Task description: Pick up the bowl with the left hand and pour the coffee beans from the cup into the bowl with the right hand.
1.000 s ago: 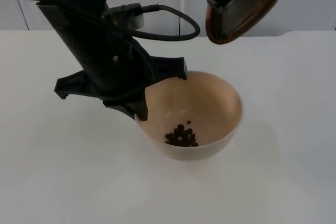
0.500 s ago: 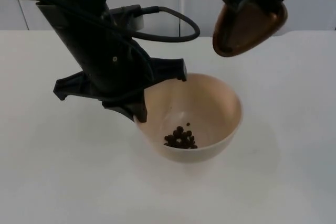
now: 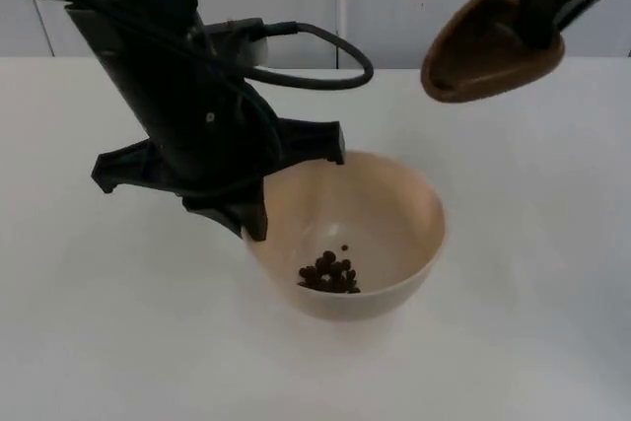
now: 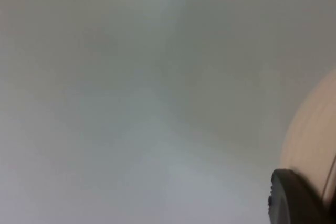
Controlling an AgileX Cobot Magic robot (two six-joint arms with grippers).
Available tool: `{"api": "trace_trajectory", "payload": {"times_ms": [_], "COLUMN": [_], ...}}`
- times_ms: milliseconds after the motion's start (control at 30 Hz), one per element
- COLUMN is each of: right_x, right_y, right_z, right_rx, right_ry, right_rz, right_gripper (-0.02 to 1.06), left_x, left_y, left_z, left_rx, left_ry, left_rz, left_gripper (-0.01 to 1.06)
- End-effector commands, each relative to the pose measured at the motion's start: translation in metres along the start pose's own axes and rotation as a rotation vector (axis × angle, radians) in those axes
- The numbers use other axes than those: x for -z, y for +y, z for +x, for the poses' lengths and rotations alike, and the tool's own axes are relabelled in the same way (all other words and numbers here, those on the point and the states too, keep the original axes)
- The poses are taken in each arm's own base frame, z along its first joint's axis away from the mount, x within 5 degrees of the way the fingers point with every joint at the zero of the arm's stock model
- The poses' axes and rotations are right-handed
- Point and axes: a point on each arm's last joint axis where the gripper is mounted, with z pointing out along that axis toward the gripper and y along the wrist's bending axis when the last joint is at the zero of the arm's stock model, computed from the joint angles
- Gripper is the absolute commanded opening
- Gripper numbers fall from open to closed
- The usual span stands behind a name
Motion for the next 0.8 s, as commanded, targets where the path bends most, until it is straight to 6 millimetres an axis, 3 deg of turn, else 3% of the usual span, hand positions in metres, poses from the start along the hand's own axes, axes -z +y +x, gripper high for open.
{"api": "trace_trajectory", "payload": {"times_ms": [0,133,433,633,767], "right_x": [0.000,-0.018,-0.055,-0.076,-0.082], "right_y": [-0.008,-0.013,-0.008,-0.006,-0.005], "right_z": [0.001,0.012,0.037,0.060,0.066], "right_rx": [-0.017,-0.063,-0.134,-0.185,-0.214], "right_ry": [-0.018,-0.021,-0.052,-0.050,-0.059], "right_rz": [-0.005,-0.003,-0.029,-0.033,-0.044], "right_gripper": [0.00,0.00,0.00,0.00,0.00], "left_x": [-0.001,-0.013,-0.019,-0.021,-0.026], "left_y": [0.005,0.020,0.036,0.071,0.083], "left_z": [0.006,0.018,0.025,0.021,0.026], "left_rx": [0.000,0.004,0.052,0.158,0.166], "left_ry": [0.007,0.004,0.021,0.028,0.014], "left_rz": [-0.032,-0.108,-0.142,-0.171,-0.176], "left_gripper": [0.00,0.00,0.00,0.00,0.00]}}
